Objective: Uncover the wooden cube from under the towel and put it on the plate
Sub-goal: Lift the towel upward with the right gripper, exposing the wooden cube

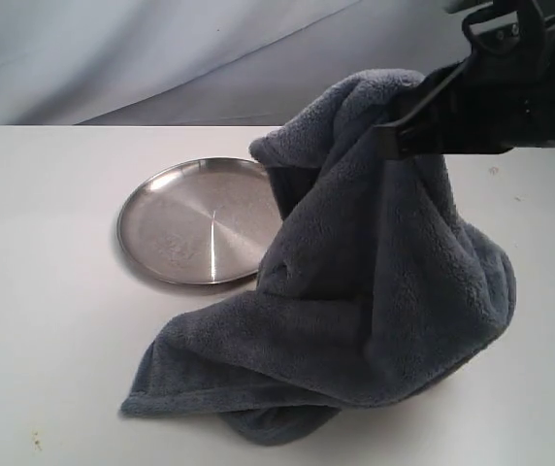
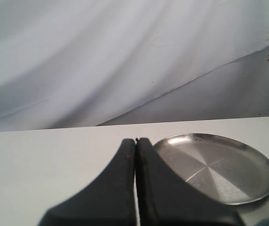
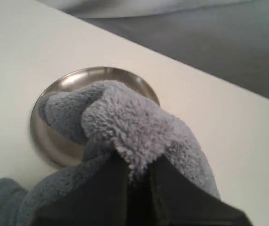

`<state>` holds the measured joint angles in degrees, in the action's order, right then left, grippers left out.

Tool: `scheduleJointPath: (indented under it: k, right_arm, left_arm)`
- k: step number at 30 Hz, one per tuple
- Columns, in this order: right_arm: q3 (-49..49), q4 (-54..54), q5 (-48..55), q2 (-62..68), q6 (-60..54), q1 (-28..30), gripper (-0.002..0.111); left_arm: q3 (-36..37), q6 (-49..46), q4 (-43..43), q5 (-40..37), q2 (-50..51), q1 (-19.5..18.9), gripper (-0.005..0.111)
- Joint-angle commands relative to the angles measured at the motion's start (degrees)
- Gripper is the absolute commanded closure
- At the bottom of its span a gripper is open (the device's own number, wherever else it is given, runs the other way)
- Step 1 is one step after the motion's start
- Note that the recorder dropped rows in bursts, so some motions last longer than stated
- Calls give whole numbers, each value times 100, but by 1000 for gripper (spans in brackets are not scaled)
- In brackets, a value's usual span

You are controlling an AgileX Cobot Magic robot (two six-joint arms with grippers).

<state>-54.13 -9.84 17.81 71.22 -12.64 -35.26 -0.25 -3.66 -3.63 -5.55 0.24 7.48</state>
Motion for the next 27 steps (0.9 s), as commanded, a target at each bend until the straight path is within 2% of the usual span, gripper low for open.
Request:
scheduleJointPath:
  k: [1,7,14,16,19,21,27]
  right_arm:
    - [5,808,-804,124,-59,-5,108]
    - [5,940,-1961,545,-59,9,108]
    - [5,930,-2178,1402,-68,204,108]
    - [5,655,-2407,1631,-56,425,108]
    - [5,-502,-2672,1958,-56,833,108]
    - [5,-1058,-2600,2135,-56,1035,108]
    - [5,-1121,-1853,2612,-238,1180,108]
  left_arm:
    - [25,13,-14,62,-24,-12,107]
    - [25,13,-14,62,-24,-12,107]
    - [25,13,-14,62,-24,-12,107]
    - [25,13,-14,62,-24,-12,107]
    - [25,13,-14,62,-24,-12,107]
    - [25,13,-14,62,-24,-12,107]
    - [25,13,-14,62,-24,-12,107]
